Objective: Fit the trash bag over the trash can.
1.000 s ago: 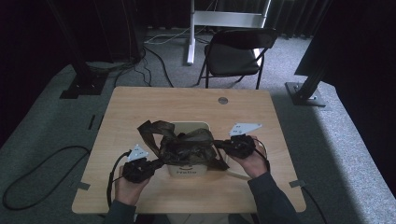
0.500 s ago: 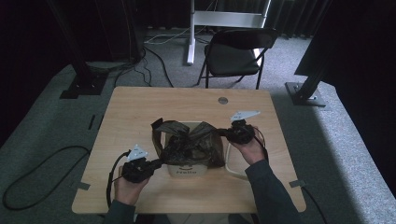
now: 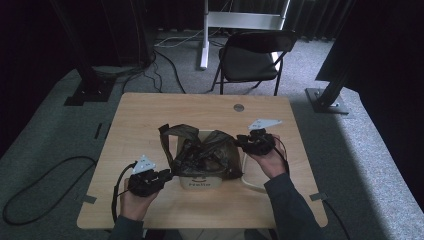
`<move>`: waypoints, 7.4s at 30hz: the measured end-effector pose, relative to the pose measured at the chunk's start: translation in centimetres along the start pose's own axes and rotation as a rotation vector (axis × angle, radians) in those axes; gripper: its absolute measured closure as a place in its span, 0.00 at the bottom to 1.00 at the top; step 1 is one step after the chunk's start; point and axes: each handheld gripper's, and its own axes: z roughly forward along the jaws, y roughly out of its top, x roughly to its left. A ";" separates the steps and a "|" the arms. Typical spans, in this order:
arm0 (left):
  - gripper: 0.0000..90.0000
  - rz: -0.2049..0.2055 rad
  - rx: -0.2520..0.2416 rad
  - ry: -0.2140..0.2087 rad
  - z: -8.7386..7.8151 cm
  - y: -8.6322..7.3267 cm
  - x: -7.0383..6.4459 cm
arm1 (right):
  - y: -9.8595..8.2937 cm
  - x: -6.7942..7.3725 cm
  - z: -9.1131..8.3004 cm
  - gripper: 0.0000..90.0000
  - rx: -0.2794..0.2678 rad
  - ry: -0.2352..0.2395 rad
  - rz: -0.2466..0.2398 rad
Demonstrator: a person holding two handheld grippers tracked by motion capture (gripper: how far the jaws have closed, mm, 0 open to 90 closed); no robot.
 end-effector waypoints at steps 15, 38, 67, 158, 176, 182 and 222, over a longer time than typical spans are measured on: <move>0.71 0.025 -0.031 0.011 -1.5 -0.2 -0.2 | -1.0 4.4 -2.0 0.67 -0.050 0.164 -0.045; 0.71 0.097 -0.126 0.004 -3.4 3.6 -1.5 | -1.3 5.1 -0.7 0.69 -0.003 0.140 -0.081; 0.87 0.126 -0.021 0.083 2.5 11.5 -0.3 | -1.4 5.2 -0.5 0.69 0.006 0.157 -0.081; 0.63 0.033 -0.042 -0.083 -1.7 4.1 -0.5 | 0.0 4.9 -2.7 0.56 -0.141 0.143 -0.079; 0.71 0.037 -0.029 -0.111 -1.2 3.9 -1.3 | 0.0 4.9 -3.3 0.56 -0.179 0.143 -0.081; 0.82 0.079 -0.005 -0.076 -1.5 3.2 -2.2 | 0.0 4.5 -3.3 0.56 -0.175 0.134 -0.076; 1.00 0.049 0.022 -0.082 -0.1 0.4 -1.3 | 1.9 -1.3 4.2 1.00 -0.003 0.000 0.084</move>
